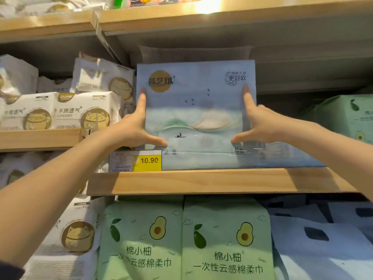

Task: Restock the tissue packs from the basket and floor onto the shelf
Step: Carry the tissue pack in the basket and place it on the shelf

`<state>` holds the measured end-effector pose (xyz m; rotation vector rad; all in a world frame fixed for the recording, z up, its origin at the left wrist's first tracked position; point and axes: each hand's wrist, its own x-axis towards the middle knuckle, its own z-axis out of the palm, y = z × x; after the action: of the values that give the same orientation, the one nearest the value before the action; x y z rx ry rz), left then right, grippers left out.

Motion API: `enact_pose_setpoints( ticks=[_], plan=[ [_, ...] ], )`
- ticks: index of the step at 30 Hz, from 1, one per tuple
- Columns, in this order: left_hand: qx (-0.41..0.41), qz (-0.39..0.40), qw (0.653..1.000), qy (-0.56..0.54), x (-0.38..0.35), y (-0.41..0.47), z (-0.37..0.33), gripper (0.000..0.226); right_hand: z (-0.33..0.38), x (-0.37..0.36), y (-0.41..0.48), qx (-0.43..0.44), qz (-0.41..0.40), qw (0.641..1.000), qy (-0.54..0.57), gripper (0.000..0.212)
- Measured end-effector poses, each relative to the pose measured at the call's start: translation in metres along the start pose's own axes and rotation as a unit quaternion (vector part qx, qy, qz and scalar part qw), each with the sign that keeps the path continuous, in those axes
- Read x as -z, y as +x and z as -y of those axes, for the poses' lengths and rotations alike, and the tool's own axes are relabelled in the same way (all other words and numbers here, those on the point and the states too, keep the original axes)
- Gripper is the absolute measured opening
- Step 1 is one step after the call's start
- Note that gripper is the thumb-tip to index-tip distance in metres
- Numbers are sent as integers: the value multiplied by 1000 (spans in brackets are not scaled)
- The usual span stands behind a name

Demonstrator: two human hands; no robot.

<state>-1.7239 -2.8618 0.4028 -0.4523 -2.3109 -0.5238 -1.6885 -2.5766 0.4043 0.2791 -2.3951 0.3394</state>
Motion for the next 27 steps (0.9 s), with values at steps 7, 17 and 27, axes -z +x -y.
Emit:
enact_pose_setpoints(
  ticks=[7, 17, 27],
  plan=[
    [55, 55, 997, 28, -8, 16, 2, 129, 4, -12, 25, -43, 42, 996, -65, 121],
    [86, 84, 989, 83, -20, 38, 5, 101, 10, -29, 52, -93, 77, 990, -77, 119],
    [104, 134, 976, 136, -21, 52, 5, 119, 9, -31, 68, -103, 105, 983, -109, 125]
  ],
)
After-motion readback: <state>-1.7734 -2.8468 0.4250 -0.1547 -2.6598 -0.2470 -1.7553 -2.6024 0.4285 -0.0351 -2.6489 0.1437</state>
